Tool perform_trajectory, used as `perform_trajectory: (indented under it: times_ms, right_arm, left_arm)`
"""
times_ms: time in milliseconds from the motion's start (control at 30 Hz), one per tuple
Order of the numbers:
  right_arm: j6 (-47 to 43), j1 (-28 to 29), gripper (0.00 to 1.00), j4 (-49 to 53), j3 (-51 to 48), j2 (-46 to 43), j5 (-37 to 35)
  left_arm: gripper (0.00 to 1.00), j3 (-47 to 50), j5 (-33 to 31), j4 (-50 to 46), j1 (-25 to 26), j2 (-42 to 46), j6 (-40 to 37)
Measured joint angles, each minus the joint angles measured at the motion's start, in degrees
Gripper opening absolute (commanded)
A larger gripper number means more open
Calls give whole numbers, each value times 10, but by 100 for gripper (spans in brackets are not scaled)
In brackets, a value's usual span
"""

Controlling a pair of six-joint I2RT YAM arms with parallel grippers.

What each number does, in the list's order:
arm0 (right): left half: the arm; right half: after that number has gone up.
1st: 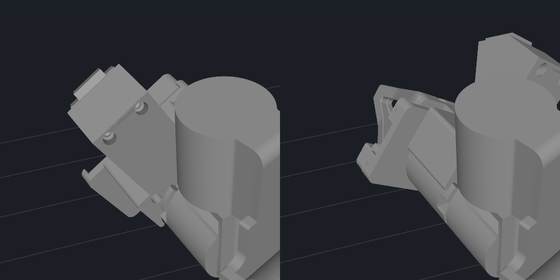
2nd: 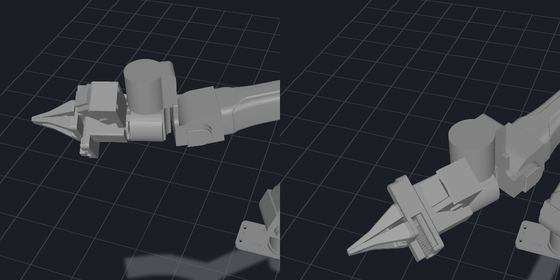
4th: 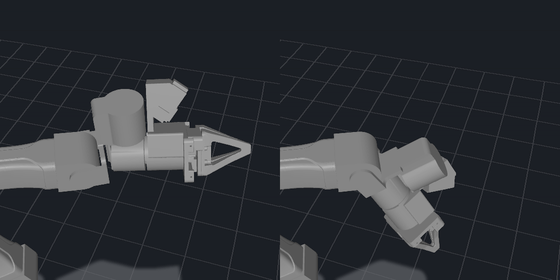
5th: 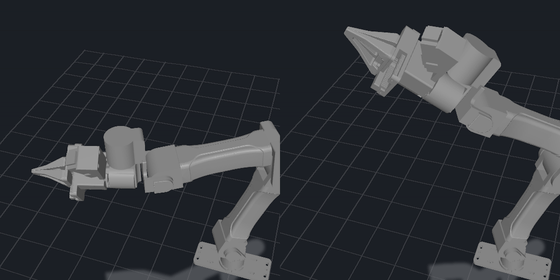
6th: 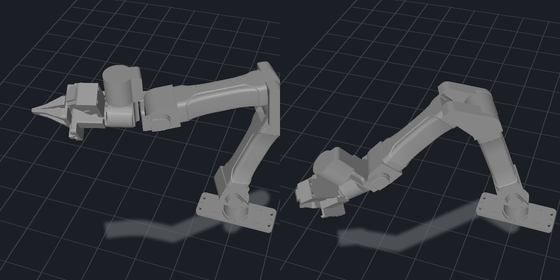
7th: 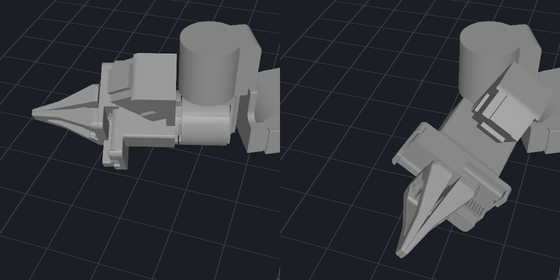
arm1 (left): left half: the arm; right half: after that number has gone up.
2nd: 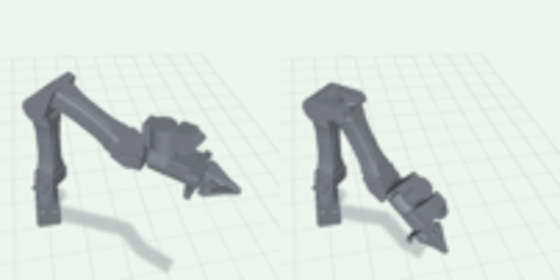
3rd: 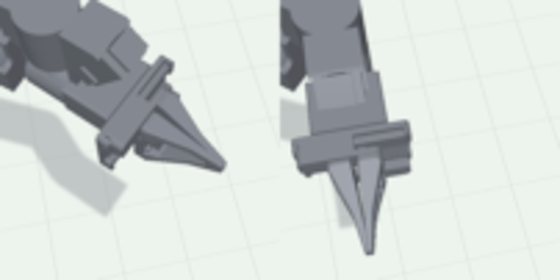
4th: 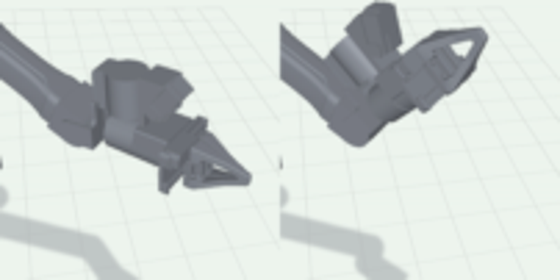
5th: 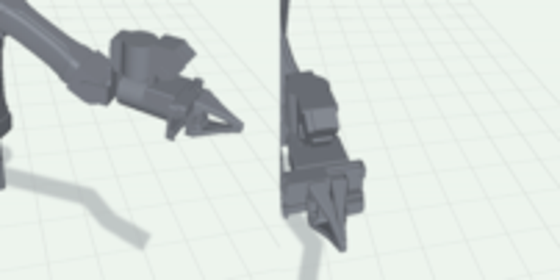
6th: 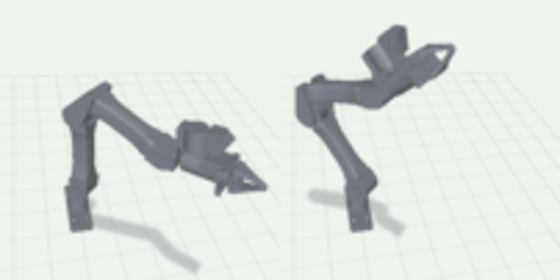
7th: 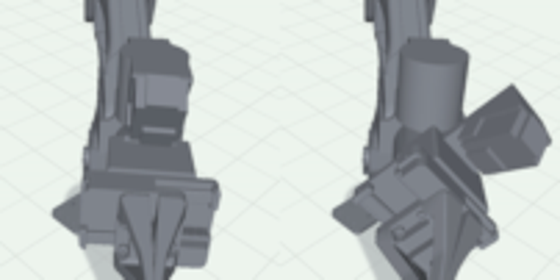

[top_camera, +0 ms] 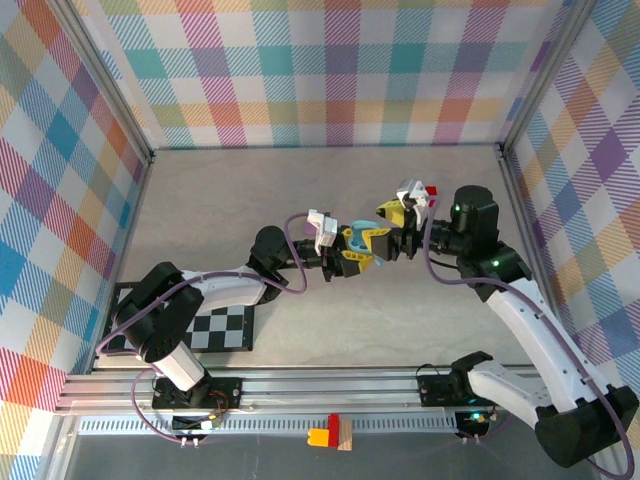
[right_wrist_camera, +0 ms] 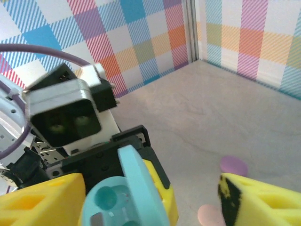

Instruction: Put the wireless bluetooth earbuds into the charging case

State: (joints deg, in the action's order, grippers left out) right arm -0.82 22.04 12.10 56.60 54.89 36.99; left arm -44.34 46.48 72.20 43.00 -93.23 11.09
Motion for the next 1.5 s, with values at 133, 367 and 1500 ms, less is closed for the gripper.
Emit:
perform_trajectory:
  times_ms: [133, 367, 1500]
  right_arm:
    - [40, -15, 82, -37, -10, -42, -4]
    - [148, -109, 81, -90, -86, -98, -64]
    - [200, -73, 77, 26, 47, 497, -108]
  left_arm:
    - [40, 5, -7, 2, -11, 0, -4]
    - [41, 19, -11, 4, -33, 0, -5]
    - [43, 75, -11, 15, -98, 46, -4]
